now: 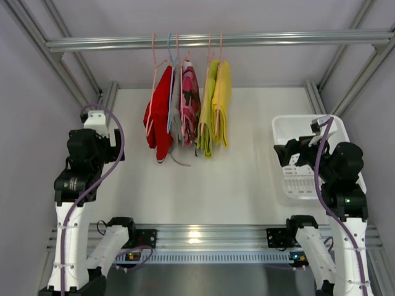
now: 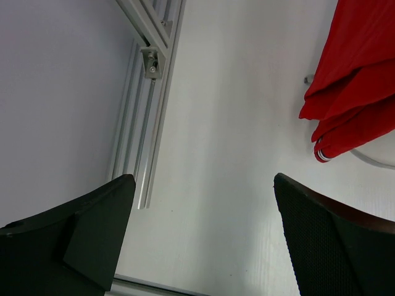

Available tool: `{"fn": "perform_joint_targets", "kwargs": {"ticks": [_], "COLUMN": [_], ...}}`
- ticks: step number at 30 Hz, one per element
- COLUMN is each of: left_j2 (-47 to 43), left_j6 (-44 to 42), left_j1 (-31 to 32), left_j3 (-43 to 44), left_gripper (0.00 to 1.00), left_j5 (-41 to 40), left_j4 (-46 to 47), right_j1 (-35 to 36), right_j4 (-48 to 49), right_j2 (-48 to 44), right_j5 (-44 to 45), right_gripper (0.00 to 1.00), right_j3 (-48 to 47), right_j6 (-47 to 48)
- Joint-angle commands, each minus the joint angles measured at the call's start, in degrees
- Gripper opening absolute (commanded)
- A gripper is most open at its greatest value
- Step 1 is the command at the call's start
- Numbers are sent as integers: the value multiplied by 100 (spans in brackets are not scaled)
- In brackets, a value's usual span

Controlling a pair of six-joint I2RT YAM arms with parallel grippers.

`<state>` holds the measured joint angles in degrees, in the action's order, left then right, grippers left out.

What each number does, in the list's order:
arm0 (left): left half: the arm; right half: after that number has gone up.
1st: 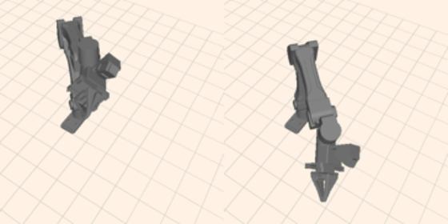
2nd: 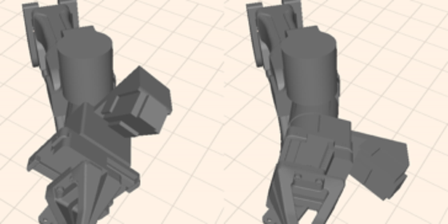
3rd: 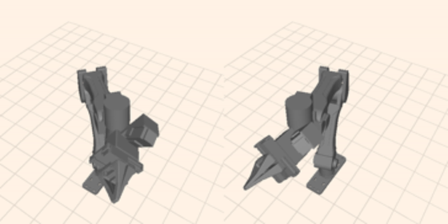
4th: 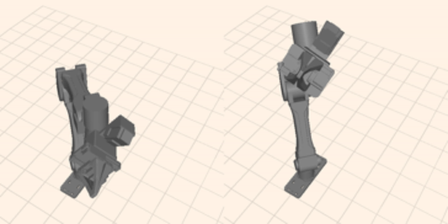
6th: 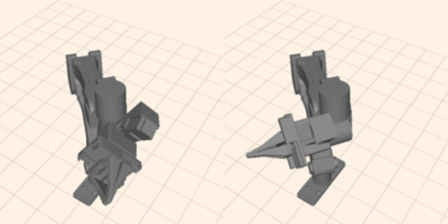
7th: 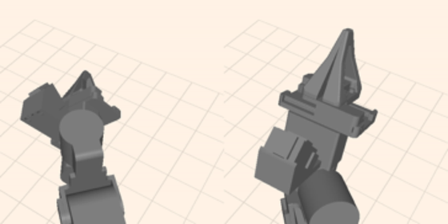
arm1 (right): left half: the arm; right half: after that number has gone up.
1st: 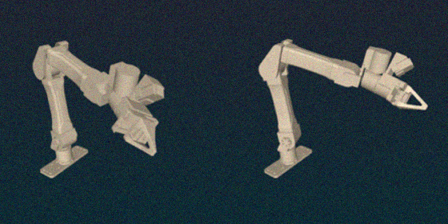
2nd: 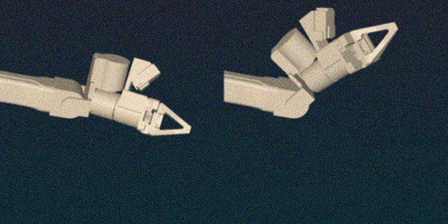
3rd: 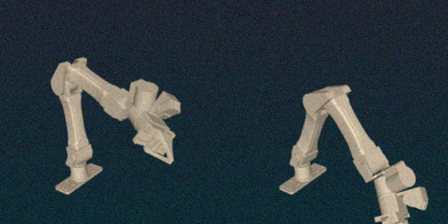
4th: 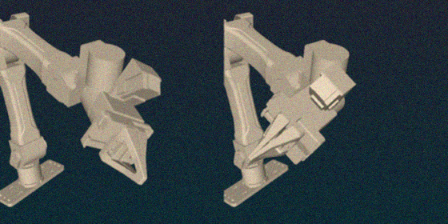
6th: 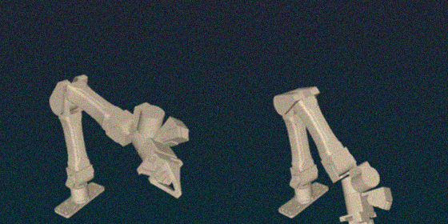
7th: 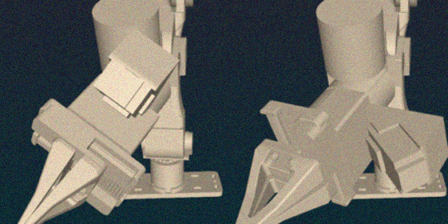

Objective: Remove the trousers from the hanger

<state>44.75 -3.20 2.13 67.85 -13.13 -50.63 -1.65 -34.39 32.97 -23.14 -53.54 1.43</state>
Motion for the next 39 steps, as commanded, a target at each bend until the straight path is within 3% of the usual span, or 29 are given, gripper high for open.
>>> {"fn": "perform_joint_targets", "kwargs": {"ticks": [1,4,10,15,19,23,26,27,30,39], "left_j2": [42,156,-62,-125,173,280,367,489,709,1281], "left_j6": [-93,-137,74,-4,-268,-313,-172,-68,91,662], "left_j1": [-29,-29,-29,-29,-29,-29,-29,-29,-29,-169], "left_j3": [0,122,-35,113,456,580,624,658,790,1379], "left_gripper": [99,99,99,99,99,99,99,99,99,99], "left_j5": [-173,123,204,293,933,1417,1637,1655,1813,2753], "left_j4": [238,11,141,238,-130,-237,-184,-193,-219,-272], "right_j1": [-63,-63,-63,-63,-63,50,339,419,832,1764], "right_j4": [731,1005,662,925,2100,4512,5431,5808,6005,6928], "right_j2": [-142,-177,499,1104,1571,2211,2668,2775,3241,4313], "right_j5": [-209,-340,-735,-1341,-2368,-2871,-2898,-2881,-2811,-2564], "right_gripper": [99,99,99,99,99,98,90,84,72,59], "right_j3": [220,292,-226,-543,-474,-315,-429,-508,-938,-1308], "right_j6": [-361,-450,-758,-1704,-3163,-5000,-6012,-6223,-6269,-6936]}}
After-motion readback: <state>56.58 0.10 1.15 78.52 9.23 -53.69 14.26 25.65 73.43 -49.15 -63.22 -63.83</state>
